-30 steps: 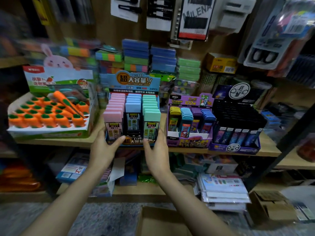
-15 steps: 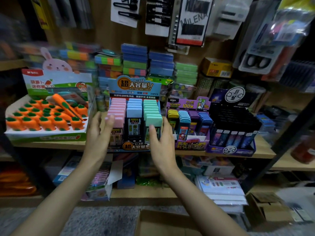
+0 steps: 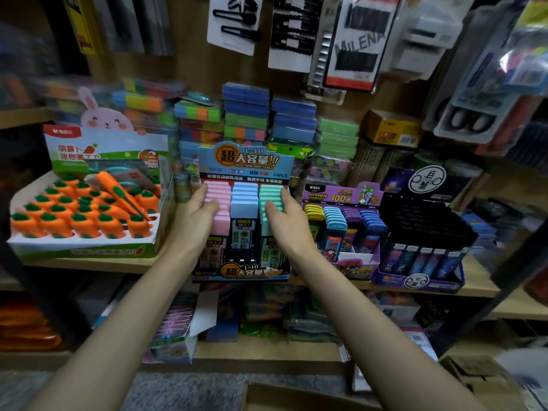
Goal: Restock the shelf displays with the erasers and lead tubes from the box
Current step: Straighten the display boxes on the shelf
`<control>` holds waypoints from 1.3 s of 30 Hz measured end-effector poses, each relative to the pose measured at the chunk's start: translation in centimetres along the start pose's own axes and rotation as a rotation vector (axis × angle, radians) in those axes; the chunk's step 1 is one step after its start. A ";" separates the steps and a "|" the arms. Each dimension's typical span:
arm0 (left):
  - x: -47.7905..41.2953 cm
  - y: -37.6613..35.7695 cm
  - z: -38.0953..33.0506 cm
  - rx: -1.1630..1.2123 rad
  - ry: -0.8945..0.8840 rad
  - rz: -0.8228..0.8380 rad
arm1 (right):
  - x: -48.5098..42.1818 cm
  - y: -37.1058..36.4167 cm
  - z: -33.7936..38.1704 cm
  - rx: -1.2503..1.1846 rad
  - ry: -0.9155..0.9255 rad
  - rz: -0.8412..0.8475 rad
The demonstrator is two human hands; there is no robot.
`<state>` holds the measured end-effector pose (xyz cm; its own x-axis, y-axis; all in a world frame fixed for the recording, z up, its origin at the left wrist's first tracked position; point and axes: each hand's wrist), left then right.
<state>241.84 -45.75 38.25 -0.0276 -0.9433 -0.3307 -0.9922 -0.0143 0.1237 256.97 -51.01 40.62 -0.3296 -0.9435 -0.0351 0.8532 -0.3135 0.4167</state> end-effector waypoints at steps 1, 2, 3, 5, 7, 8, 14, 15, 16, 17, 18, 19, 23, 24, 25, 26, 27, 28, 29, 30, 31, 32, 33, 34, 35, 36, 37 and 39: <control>0.1 0.1 -0.1 -0.009 -0.002 0.012 | 0.0 0.1 0.1 0.003 0.004 0.013; 0.1 0.2 -0.2 -0.013 -0.004 0.029 | 0.0 0.3 0.2 0.019 0.014 0.023; 0.1 0.4 -0.4 -0.018 -0.010 0.043 | -0.1 0.5 0.3 0.048 0.030 0.022; 0.1 0.7 -1.0 -0.018 -0.037 0.043 | -0.5 0.6 0.8 0.145 0.070 -0.010; -0.3 0.9 -1.7 0.012 -0.046 0.018 | -1.2 0.6 1.5 0.283 0.113 -0.033; -0.7 0.9 -2.0 0.017 -0.038 0.017 | -1.7 0.5 1.7 0.347 0.126 -0.033; -1.9 1.0 -2.3 -0.119 -0.061 0.097 | -2.6 0.1 1.8 0.519 0.146 0.009; -2.0 1.2 -2.4 -0.113 -0.055 0.103 | -2.7 0.3 1.7 0.537 0.157 0.033; -2.1 1.4 -2.4 -0.113 -0.049 0.108 | -2.8 0.5 1.7 0.554 0.163 0.058; -2.2 1.6 -2.6 -0.121 -0.050 0.112 | -2.9 0.8 1.9 0.568 0.167 0.079; -2.3 1.8 -2.7 -0.140 -0.064 0.108 | -2.9 1.2 2.0 0.579 0.177 0.093; -2.1 2.0 -2.8 -0.178 -0.095 0.097 | -2.9 1.4 2.2 0.591 0.198 0.100; 0.7 2.3 -2.6 -0.542 -0.357 0.177 | -1.8 1.5 2.0 0.762 0.401 0.130; 1.6 2.3 -2.3 -0.662 -0.412 0.223 | -1.6 1.3 1.6 0.831 0.444 0.136; 2.3 2.3 -1.9 -0.774 -0.452 0.259 | -1.4 1.0 1.3 0.890 0.468 0.132; 2.8 2.2 -1.5 -0.852 -0.471 0.273 | -1.2 0.7 0.9 0.930 0.473 0.116; 3.1 2.1 -1.2 -0.891 -0.469 0.263 | -1.2 0.5 0.7 0.954 0.473 0.091; 3.3 2.0 -1.1 -0.900 -0.454 0.238 | -1.2 0.3 0.5 0.970 0.474 0.060; 3.4 1.9 -1.0 -0.895 -0.439 0.209 | -1.1 0.0 0.5 0.981 0.474 0.032; 3.4 1.7 -1.0 -0.889 -0.427 0.184 | -1.1 0.0 0.4 0.986 0.472 0.017; 3.5 1.4 -1.0 -0.888 -0.418 0.167 | -1.1 0.0 0.4 0.985 0.470 0.016; 3.6 1.2 -1.1 -0.893 -0.411 0.160 | -1.2 0.2 0.4 0.981 0.466 0.029; 3.6 1.1 -1.2 -0.895 -0.402 0.163 | -1.2 0.3 0.4 0.979 0.463 0.052; 3.6 1.1 -1.4 -0.896 -0.395 0.173 | -1.2 0.5 0.5 0.977 0.458 0.078; 3.5 1.2 -1.6 -0.909 -0.392 0.188 | -1.2 0.7 0.7 0.967 0.448 0.108; 3.3 1.4 -2.0 -0.942 -0.394 0.208 | -1.3 0.8 1.0 0.936 0.430 0.141; 2.9 1.6 -2.3 -0.985 -0.400 0.227 | -1.5 1.0 1.4 0.888 0.405 0.163; 2.0 2.0 -3.5 -1.020 -0.408 0.235 | -2.2 1.4 2.1 0.815 0.371 0.150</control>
<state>240.20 -48.77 41.09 -0.4242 -0.7820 -0.4567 -0.3987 -0.2915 0.8695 258.03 -49.11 43.14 0.0341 -0.9865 -0.1599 0.2798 -0.1442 0.9492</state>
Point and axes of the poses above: each hand's wrist, its own x-axis away from the middle knuckle, its own y-axis out of the back of the hand, z = x × y, and after that the axes turned 9 degrees about -y, right-handed
